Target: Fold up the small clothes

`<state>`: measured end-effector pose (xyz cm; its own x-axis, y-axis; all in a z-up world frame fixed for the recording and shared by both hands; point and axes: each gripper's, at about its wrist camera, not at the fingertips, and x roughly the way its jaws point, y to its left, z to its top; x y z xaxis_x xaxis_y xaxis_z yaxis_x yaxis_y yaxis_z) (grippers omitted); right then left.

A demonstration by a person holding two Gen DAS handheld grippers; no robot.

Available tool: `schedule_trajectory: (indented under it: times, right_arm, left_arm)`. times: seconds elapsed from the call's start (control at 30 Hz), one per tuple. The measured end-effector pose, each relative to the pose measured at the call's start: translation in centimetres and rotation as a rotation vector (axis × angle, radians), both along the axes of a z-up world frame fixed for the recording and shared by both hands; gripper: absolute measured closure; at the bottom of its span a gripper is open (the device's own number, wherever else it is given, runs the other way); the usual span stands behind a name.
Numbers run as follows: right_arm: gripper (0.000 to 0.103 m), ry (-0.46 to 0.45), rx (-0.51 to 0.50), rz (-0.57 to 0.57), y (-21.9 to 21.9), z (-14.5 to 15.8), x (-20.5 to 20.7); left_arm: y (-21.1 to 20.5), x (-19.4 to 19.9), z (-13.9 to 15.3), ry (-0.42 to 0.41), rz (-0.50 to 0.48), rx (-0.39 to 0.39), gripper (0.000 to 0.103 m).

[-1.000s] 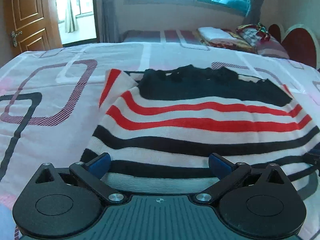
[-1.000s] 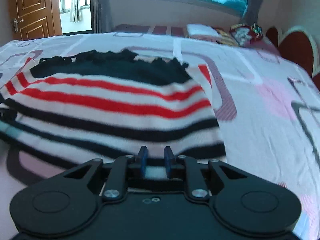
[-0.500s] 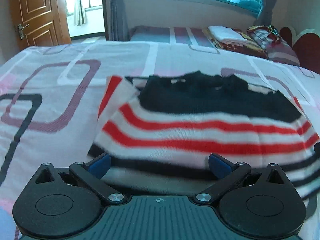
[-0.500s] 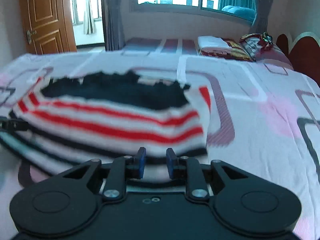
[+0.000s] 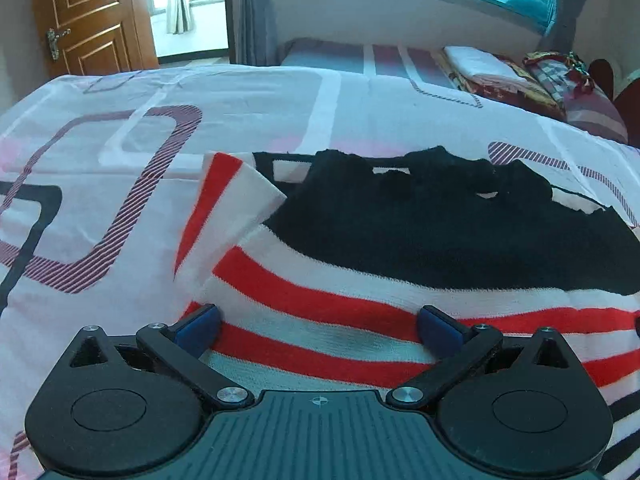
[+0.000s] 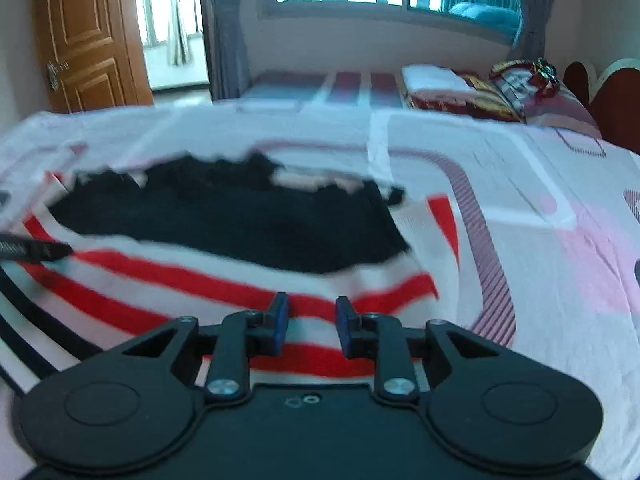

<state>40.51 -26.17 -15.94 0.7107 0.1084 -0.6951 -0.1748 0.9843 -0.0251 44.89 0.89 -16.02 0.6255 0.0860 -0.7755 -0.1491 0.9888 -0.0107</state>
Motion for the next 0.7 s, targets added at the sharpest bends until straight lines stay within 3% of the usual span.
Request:
schedule_trajectory:
  times: [0.03,0.17,0.47,0.7]
  right_arm:
    - [0.071,-0.01,0.008,-0.006,-0.4,-0.2,-0.1]
    - [0.069,0.013,0.034,-0.036,-0.6,0.8,0.2]
    - [0.071,-0.069,0.073,0.109,5.9,3.1,-0.1]
    - [0.07,0.024,0.047,0.109,7.6,0.2,1.2]
  left_arm:
    - [-0.1,0.0,0.0,0.0,-0.004,0.006,0.0]
    - [-0.1,0.0,0.1,0.0,0.003,-0.001,0.0]
    - [-1.0,0.6,0.7,-0.013,-0.005,0.006,0.0]
    - [-0.6,0.9,0.2,-0.011,-0.014,0.006,0.0]
